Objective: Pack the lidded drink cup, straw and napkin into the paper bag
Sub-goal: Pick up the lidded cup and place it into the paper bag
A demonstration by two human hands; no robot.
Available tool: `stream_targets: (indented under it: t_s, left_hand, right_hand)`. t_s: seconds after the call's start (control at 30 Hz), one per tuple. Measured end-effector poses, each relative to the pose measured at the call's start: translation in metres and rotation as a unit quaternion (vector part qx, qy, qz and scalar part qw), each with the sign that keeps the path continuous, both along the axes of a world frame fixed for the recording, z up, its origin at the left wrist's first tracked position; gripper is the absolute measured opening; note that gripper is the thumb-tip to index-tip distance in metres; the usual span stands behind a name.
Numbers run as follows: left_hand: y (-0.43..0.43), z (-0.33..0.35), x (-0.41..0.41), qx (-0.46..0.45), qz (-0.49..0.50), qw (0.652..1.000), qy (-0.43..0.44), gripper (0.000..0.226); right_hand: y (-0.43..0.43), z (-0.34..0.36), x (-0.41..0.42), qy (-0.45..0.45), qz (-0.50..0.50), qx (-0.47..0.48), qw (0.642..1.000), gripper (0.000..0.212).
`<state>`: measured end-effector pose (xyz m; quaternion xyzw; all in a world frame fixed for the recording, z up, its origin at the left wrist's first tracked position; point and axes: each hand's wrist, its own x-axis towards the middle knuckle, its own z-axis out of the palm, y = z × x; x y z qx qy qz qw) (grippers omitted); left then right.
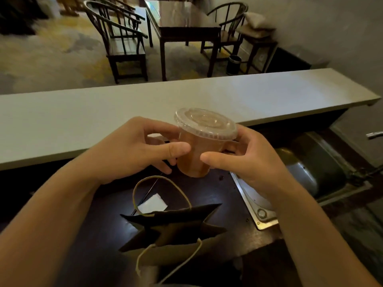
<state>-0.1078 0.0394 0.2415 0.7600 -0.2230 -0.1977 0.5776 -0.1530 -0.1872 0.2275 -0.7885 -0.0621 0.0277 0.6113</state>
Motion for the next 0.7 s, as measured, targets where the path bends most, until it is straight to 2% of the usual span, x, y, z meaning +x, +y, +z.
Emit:
stream_targets:
  t_s: [0.13, 0.23, 0.33, 0.43, 0.53, 0.67, 0.7]
  left_hand:
    - [0.008, -0.010, -0.031, -0.003, -0.006, 1.000, 0.011, 0.030]
    - [0.013, -0.030, -0.050, 0.056, 0.012, 0.998, -0.018, 0.032]
    - [0.018, -0.047, -0.062, 0.143, -0.014, 0.989, -0.044, 0.024]
    - [0.022, -0.060, -0.075, 0.147, -0.015, 0.989, -0.029, 0.029]
    - [0.018, -0.073, -0.090, 0.121, 0.049, 0.991, 0.006, 0.038]
    - [0.014, -0.093, -0.098, 0.192, 0.117, 0.974, 0.024, 0.007]
    - [0.012, -0.096, -0.098, 0.218, 0.123, 0.968, 0.006, 0.008]
  right_hand:
    - [0.002, -0.002, -0.020, 0.015, 0.032, 0.005, 0.999, 0.095]
    - [0.011, -0.012, -0.034, 0.033, 0.090, -0.140, 0.986, 0.105]
    - [0.027, -0.026, -0.043, 0.027, 0.115, -0.242, 0.963, 0.102]
    - [0.034, -0.041, -0.050, 0.019, 0.104, -0.244, 0.964, 0.092]
    - [0.033, -0.056, -0.054, 0.045, 0.092, -0.214, 0.971, 0.083]
    - [0.032, -0.077, -0.054, 0.058, 0.092, -0.230, 0.967, 0.080]
    - [0.033, -0.081, -0.052, 0.060, 0.093, -0.241, 0.964, 0.080]
